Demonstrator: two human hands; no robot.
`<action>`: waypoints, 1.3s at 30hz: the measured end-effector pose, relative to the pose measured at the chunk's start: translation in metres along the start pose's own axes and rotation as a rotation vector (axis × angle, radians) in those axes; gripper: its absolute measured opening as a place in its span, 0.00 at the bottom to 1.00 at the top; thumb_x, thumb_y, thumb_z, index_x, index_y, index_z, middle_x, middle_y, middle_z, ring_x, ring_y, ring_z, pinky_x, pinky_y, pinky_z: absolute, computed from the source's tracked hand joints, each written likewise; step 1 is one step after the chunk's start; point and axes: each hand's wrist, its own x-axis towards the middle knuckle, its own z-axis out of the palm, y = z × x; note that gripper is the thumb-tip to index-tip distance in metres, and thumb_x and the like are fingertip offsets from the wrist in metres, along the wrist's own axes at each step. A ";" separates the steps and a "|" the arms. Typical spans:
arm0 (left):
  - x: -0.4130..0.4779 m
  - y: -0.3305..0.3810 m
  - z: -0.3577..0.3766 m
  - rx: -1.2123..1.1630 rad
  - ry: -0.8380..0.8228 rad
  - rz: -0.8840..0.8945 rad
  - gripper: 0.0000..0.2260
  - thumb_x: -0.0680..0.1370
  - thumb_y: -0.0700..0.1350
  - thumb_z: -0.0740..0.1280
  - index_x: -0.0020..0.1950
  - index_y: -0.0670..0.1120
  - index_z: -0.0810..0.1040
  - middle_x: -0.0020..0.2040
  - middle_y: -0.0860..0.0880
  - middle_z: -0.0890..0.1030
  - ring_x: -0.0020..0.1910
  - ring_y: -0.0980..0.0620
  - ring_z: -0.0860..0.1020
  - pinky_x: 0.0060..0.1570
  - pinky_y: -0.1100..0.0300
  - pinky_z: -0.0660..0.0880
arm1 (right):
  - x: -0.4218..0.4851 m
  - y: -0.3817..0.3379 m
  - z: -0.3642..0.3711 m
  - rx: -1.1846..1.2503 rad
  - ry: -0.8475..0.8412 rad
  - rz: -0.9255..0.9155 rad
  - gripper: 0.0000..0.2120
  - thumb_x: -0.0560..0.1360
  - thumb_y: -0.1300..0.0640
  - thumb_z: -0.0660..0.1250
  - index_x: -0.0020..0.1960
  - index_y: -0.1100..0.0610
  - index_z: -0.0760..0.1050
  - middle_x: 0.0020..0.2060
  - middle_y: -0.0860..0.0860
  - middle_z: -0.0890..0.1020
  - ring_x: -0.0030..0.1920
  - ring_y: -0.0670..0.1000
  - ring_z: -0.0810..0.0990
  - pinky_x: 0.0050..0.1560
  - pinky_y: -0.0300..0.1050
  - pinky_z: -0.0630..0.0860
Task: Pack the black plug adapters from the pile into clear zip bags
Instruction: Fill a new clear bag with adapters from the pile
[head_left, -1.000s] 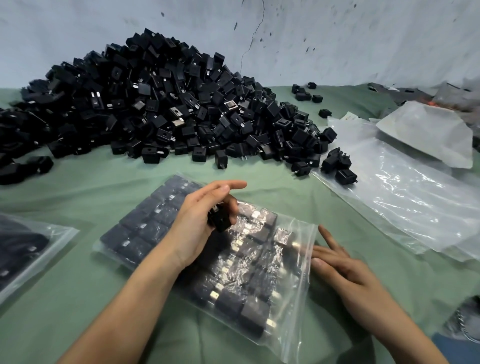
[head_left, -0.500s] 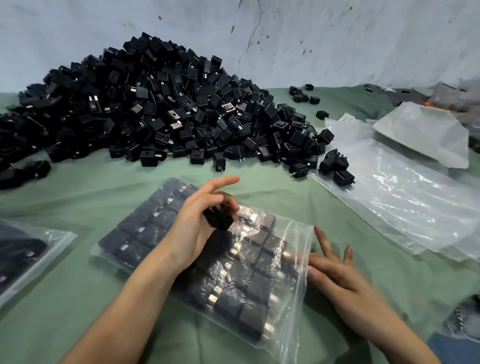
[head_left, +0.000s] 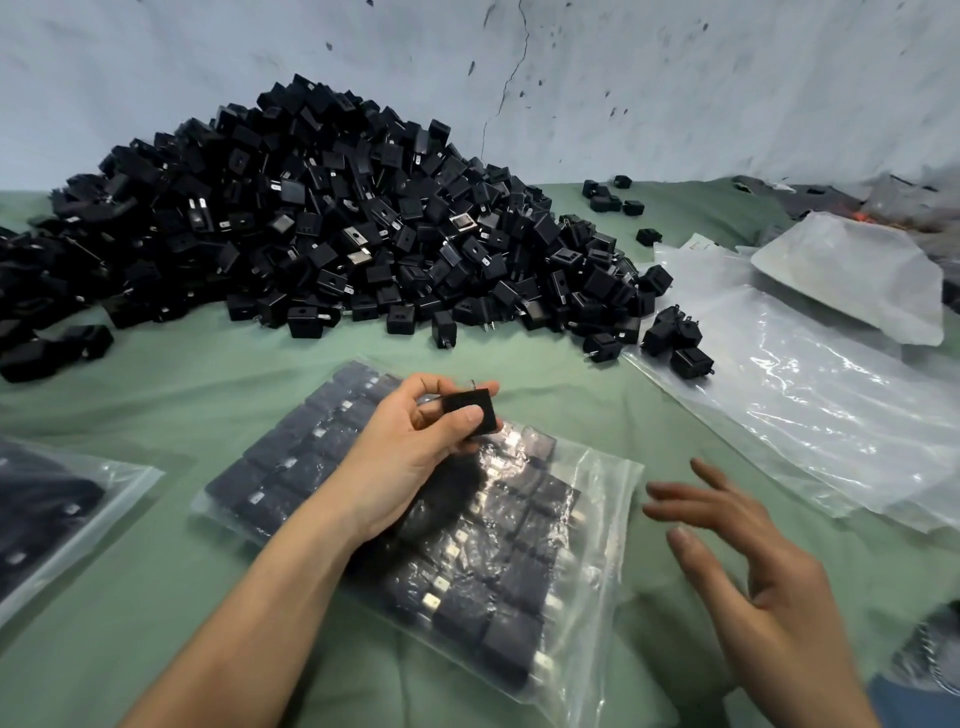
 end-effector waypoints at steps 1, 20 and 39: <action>-0.001 0.001 0.001 0.028 -0.013 -0.002 0.11 0.70 0.41 0.69 0.50 0.43 0.74 0.56 0.43 0.83 0.48 0.47 0.83 0.39 0.64 0.77 | 0.003 -0.006 0.001 -0.054 0.013 -0.074 0.04 0.76 0.58 0.68 0.45 0.51 0.81 0.55 0.45 0.81 0.68 0.47 0.70 0.66 0.34 0.65; -0.019 0.012 0.028 0.360 -0.237 0.021 0.15 0.73 0.48 0.73 0.58 0.52 0.78 0.38 0.46 0.83 0.31 0.46 0.74 0.31 0.57 0.71 | 0.015 -0.027 0.022 -0.214 -0.344 -0.375 0.14 0.78 0.48 0.58 0.58 0.43 0.80 0.69 0.46 0.70 0.76 0.55 0.54 0.68 0.71 0.57; -0.052 -0.018 0.080 1.571 -0.301 0.578 0.09 0.69 0.54 0.58 0.35 0.53 0.61 0.44 0.54 0.70 0.43 0.56 0.65 0.51 0.53 0.71 | -0.025 0.023 -0.014 -0.007 -0.184 0.046 0.13 0.70 0.53 0.66 0.48 0.39 0.83 0.58 0.41 0.78 0.71 0.41 0.62 0.68 0.50 0.60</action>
